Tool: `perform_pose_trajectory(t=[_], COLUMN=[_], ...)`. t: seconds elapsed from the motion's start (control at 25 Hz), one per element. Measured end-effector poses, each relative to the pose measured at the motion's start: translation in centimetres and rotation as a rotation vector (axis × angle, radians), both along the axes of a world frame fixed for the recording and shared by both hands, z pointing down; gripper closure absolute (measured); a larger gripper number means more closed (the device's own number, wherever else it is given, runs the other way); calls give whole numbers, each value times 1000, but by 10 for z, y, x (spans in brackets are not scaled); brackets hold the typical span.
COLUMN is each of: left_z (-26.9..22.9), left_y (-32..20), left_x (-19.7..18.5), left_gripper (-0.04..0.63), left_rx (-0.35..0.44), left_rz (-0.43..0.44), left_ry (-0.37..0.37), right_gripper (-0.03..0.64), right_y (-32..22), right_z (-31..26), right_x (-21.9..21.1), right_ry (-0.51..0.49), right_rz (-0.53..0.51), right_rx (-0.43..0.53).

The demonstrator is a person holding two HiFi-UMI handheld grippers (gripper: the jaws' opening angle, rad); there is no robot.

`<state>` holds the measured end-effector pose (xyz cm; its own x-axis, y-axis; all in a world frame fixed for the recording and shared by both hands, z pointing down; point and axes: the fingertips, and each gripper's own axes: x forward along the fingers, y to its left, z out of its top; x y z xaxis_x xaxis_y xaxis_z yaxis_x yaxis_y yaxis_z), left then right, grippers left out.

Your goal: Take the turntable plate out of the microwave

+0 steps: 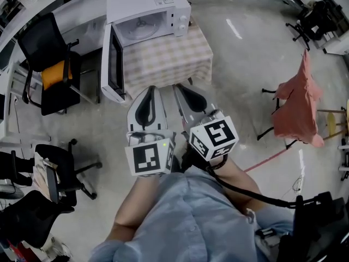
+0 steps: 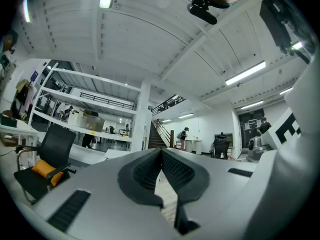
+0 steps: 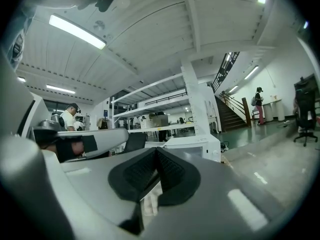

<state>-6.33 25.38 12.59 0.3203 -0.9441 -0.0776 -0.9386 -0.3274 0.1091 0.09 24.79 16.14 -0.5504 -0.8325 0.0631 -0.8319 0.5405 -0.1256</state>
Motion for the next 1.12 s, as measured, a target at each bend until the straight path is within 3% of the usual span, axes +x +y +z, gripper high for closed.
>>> perform_pose_trajectory(t=[0.28,1.12], left_z=[7,19], left_y=[-30,-185], left_x=[2,32], left_gripper=[588,588], left_rx=[-15,-77], left_rz=[-10,-82], left_ry=[-16,-74], right_gripper=[615,615], right_y=[-30,-192], right_z=[10,23], right_x=[1,33], right_ry=[-4,-54], right_rz=[-13,-74], right_rx=[-16,-57])
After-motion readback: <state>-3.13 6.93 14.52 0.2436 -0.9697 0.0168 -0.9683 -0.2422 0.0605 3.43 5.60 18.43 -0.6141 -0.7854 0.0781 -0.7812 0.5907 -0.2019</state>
